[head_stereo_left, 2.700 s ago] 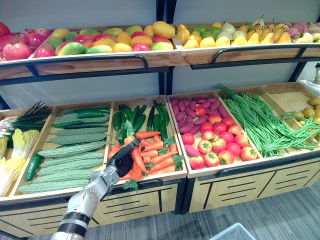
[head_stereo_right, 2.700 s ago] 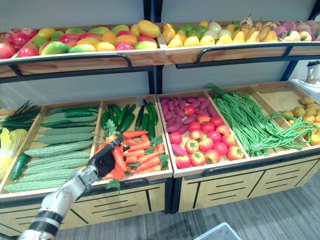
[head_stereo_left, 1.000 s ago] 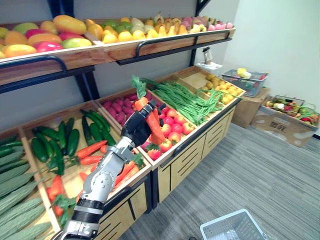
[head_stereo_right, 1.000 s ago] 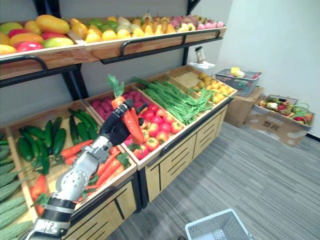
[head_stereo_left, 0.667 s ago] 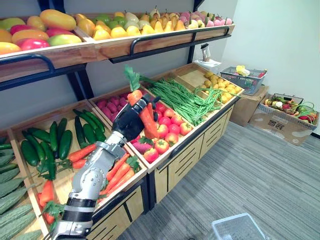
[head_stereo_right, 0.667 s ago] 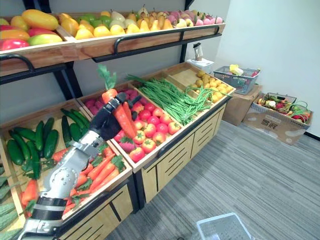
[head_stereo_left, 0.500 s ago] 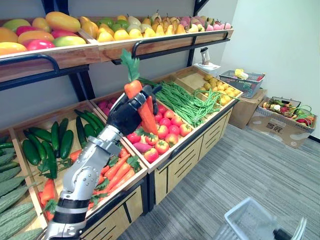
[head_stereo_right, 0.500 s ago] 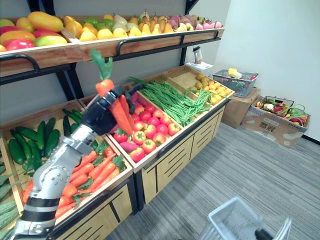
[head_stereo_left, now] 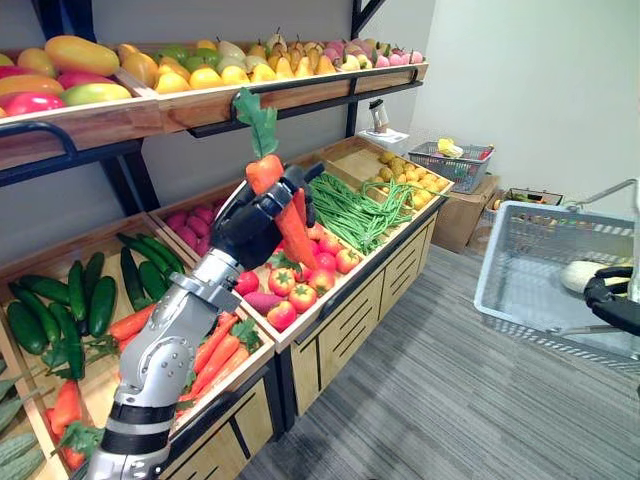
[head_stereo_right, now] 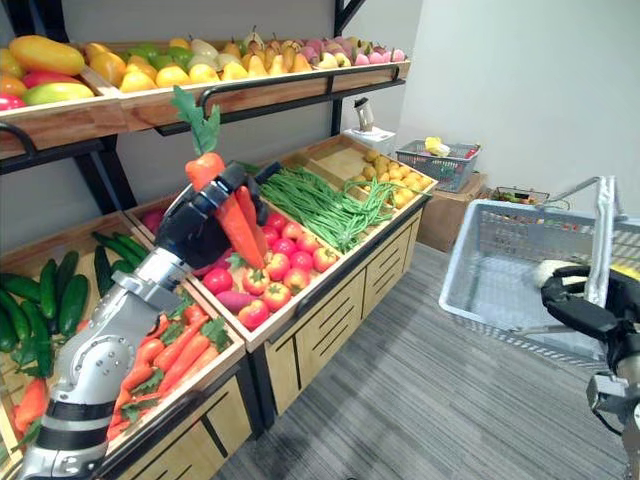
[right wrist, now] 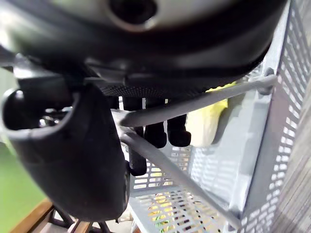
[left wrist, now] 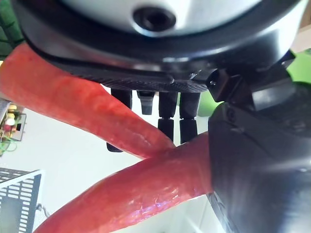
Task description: Pick vegetable in the basket
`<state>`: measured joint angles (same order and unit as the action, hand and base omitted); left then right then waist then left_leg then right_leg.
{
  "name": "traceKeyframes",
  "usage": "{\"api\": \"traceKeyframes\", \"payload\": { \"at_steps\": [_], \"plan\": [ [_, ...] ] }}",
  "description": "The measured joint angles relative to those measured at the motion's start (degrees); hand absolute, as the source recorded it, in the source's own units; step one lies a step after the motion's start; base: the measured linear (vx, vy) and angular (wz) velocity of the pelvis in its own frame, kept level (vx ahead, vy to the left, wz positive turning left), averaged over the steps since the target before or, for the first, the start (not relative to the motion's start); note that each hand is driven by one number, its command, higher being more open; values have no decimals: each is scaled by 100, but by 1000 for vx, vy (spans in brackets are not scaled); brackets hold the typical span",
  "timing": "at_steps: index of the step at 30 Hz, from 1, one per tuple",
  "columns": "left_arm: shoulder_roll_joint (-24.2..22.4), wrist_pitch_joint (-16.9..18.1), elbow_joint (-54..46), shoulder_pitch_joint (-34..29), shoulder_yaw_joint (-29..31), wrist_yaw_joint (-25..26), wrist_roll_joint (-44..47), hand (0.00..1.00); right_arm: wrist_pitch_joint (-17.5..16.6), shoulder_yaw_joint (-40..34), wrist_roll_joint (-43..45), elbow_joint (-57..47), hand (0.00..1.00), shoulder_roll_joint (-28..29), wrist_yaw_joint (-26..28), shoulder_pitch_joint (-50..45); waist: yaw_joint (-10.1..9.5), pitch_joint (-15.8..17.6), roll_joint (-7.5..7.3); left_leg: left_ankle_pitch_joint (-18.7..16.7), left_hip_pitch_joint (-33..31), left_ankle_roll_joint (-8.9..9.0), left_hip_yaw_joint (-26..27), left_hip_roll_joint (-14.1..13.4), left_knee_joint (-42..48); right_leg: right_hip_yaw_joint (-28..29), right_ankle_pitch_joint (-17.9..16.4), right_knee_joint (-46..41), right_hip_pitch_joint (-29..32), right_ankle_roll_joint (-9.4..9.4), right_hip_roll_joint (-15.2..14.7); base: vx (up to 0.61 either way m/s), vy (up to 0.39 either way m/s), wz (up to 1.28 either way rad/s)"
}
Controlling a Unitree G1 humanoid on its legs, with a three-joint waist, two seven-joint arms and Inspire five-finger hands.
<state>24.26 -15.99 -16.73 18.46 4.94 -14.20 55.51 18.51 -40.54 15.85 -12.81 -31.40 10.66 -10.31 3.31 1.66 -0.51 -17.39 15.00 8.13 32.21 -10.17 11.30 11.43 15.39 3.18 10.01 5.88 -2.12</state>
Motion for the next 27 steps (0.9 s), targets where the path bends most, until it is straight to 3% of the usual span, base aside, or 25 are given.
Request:
{"api": "traceKeyframes", "payload": {
  "at_steps": [12, 18, 27],
  "plan": [
    [39, 228, 43, -5, -134, 184, 22, 0, 149, 1396, 453, -603, 0, -976, 1160, 176, 44, -52, 61, 1, -15, 3, 51, 52, -19, 176, 132, 59, 98, -2, 50, -15, 13, -9],
    [151, 318, 55, 27, -618, 260, 21, 0, 334, 1905, 474, -689, 0, -1139, 1228, 887, 46, -242, 84, 17, -29, 32, 44, 47, -24, 173, 152, 109, 96, -30, 50, -6, 2, 0],
    [314, 326, -48, 583, -1230, 341, -130, 0, 726, 2756, 787, -693, 0, -1147, 1244, 1552, 28, -399, 84, 32, -29, 60, 8, 41, -32, 135, 154, 116, 79, -37, 35, -4, 7, 1]
  ]
}}
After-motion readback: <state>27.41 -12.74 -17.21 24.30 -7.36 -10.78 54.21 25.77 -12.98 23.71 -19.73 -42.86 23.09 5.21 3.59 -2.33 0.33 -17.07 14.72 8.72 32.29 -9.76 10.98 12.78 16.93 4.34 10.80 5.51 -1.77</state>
